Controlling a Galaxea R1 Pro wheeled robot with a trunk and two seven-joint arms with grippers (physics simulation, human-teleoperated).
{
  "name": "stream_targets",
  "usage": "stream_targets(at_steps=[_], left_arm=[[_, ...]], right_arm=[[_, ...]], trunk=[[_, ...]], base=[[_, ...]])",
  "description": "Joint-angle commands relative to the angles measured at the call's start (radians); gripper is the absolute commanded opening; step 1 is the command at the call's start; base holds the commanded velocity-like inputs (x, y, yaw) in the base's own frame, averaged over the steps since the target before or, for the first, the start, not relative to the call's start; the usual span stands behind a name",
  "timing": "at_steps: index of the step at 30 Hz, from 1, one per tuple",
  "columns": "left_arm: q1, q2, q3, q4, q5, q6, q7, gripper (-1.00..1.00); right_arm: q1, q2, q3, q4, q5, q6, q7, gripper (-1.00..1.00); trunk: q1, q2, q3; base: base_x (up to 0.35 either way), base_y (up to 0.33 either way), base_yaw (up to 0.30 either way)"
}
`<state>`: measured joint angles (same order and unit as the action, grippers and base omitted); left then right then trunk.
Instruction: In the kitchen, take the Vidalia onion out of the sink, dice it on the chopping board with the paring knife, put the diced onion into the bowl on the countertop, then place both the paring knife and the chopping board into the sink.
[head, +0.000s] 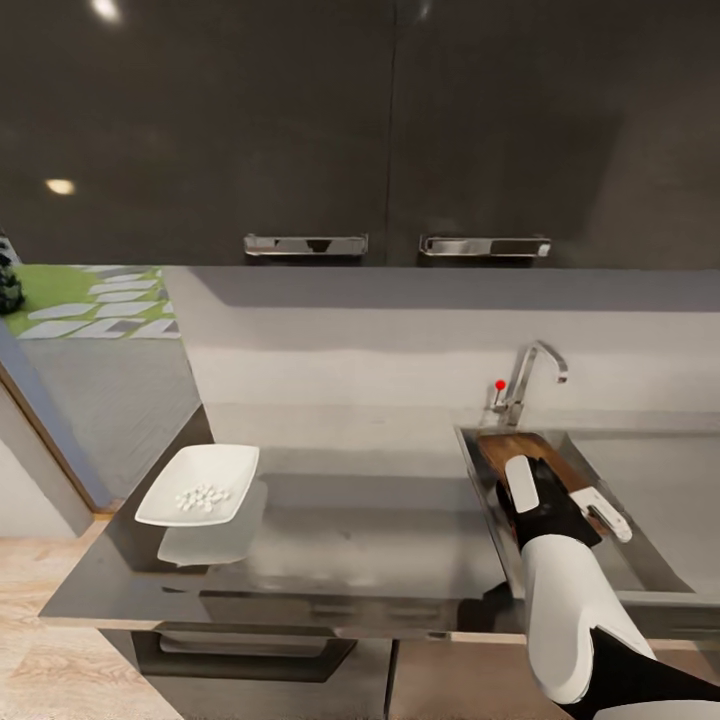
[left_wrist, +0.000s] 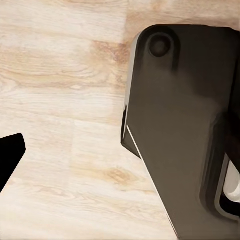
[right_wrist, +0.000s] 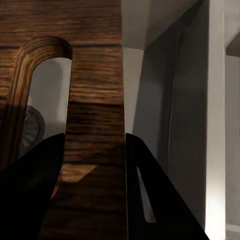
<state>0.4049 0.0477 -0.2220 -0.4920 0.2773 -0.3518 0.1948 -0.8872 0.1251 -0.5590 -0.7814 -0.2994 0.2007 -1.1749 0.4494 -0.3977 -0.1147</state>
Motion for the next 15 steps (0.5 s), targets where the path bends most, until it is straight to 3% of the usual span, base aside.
stream_targets(at_steps=[1,8,15], left_arm=[[0.000,0.001,-0.008,-0.002,0.006,-0.002,0.008,1.00],[0.000,0.001,-0.008,-0.002,0.008,-0.001,0.008,1.00],[0.000,0.001,-0.008,-0.002,0.008,-0.001,0.008,1.00]], right_arm=[[-0.001,0.001,-0.002,0.003,0.000,-0.003,-0.001,-1.00],[-0.001,-0.016,-0.002,0.086,-0.001,-0.104,0.020,-1.00],[-0.001,-0.037,-0.001,0.096,0.000,-0.119,0.049,-1.00]], trunk=[[0.001,-0.002,-0.004],[0.001,-0.002,-0.015],[0.001,-0.002,-0.026]], base=[[0.000,0.000,0.000],[0.000,0.000,0.000],[0.000,0.000,0.000]])
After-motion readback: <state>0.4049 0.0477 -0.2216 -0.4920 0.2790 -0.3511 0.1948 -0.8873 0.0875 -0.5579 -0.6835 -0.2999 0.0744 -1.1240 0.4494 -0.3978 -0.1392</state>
